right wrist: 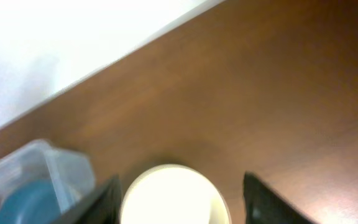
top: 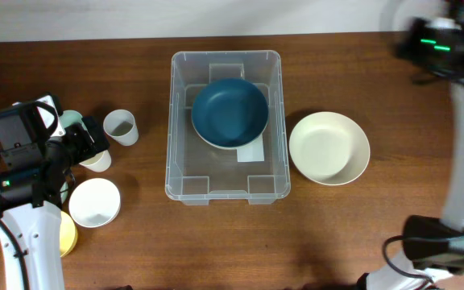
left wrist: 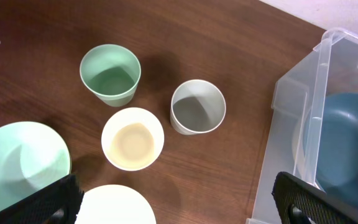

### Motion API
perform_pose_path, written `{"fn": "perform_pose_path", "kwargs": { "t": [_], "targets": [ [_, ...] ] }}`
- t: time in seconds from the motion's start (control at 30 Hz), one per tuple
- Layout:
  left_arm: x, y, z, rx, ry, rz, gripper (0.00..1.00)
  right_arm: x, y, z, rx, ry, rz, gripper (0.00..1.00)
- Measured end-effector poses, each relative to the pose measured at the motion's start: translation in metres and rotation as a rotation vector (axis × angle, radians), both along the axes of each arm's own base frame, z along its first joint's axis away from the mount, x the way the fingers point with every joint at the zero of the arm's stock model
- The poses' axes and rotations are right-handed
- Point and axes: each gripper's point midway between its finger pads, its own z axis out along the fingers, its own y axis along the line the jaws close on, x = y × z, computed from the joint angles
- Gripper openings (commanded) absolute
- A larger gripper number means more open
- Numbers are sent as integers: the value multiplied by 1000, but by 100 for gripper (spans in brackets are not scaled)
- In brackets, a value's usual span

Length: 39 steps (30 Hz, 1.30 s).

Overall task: Pack container
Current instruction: 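Lift the blue bowl with the right gripper and set it in the bin, then move the right gripper to the remaining cream bowl rim and grasp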

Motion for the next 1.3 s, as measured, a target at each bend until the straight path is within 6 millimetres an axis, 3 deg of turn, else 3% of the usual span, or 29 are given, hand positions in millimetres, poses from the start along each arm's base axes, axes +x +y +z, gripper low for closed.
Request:
{"fn": "perform_pose_path", "kwargs": {
  "t": [0.07, 0.17, 0.3, 0.37, 0.53, 0.67, 0.83, 0.9, 0.97, 1.17, 1.3],
  "targets": [
    [0, 0, 0, 0, 0, 0, 100, -24, -26, -10, 71, 61, -76, 61],
    [0, 0, 0, 0, -1, 0, 100, -52, -47, -32, 183, 169, -143, 62],
    [0, 0, 0, 0, -1, 0, 100, -81, -48, -47, 266, 281, -151, 64],
    [0, 0, 0, 0, -1, 0, 100, -86, -45, -48, 280, 295, -127, 64],
    [0, 0, 0, 0, -1, 0, 100, -102, -24, -61, 315, 350, -49, 66],
    [0, 0, 1, 0, -2, 0, 100, -139, 8, -70, 329, 397, 11, 68],
    [1, 0, 2, 1, -4, 0, 100, -170, 34, -82, 311, 316, 59, 94],
    [0, 0, 2, 1, -4, 0, 100, -171, 36, -107, 309, 279, 57, 95],
    [1, 0, 2, 1, -5, 0, 100, -161, 33, -129, 307, 260, 54, 95],
    [1, 0, 3, 2, -6, 0, 100, -128, 21, -220, 325, 295, 46, 95],
    [1, 0, 2, 1, -5, 0, 100, -109, 15, -256, 336, 327, 45, 95]
  ]
}}
